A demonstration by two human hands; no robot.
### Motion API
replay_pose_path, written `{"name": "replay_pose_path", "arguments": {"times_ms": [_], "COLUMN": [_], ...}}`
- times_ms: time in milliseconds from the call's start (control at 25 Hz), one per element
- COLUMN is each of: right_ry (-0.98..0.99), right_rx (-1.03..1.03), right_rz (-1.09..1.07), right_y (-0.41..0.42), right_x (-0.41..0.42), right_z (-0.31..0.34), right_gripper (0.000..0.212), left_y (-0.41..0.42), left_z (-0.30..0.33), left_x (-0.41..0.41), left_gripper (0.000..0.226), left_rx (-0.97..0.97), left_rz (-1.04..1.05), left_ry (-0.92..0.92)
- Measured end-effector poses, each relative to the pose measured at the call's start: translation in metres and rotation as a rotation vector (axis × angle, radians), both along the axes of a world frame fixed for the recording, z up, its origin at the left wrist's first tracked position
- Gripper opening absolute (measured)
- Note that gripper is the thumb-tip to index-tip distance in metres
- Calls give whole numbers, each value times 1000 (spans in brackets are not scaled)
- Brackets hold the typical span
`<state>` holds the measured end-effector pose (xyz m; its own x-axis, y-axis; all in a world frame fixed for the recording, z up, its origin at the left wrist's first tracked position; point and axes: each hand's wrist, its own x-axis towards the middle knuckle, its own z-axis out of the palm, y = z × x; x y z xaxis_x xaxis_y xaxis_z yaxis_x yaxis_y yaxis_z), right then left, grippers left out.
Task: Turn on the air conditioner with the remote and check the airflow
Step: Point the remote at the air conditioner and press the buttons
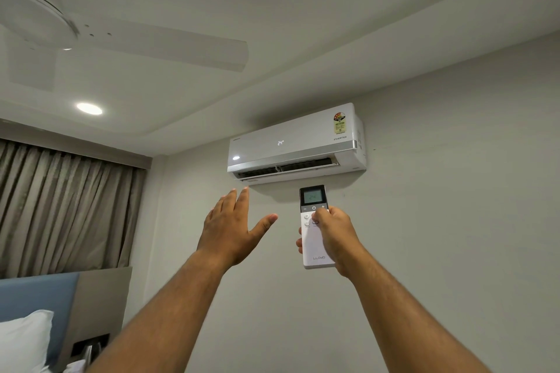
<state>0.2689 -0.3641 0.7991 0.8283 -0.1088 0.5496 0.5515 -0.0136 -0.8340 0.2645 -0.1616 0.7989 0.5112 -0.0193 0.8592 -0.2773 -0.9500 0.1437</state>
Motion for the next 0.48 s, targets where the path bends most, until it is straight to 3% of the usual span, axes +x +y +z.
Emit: {"name": "replay_pose_path", "arguments": {"times_ms": [480], "right_ry": [8], "right_rx": [0], "right_rz": [10], "right_y": [-5], "right_x": [8], "right_z": [-4], "right_gripper": [20], "left_y": [0], "left_z": [-4], "left_x": [13], "left_gripper": [104], "left_rx": [78], "left_rz": [67], "left_ry": [-15]}}
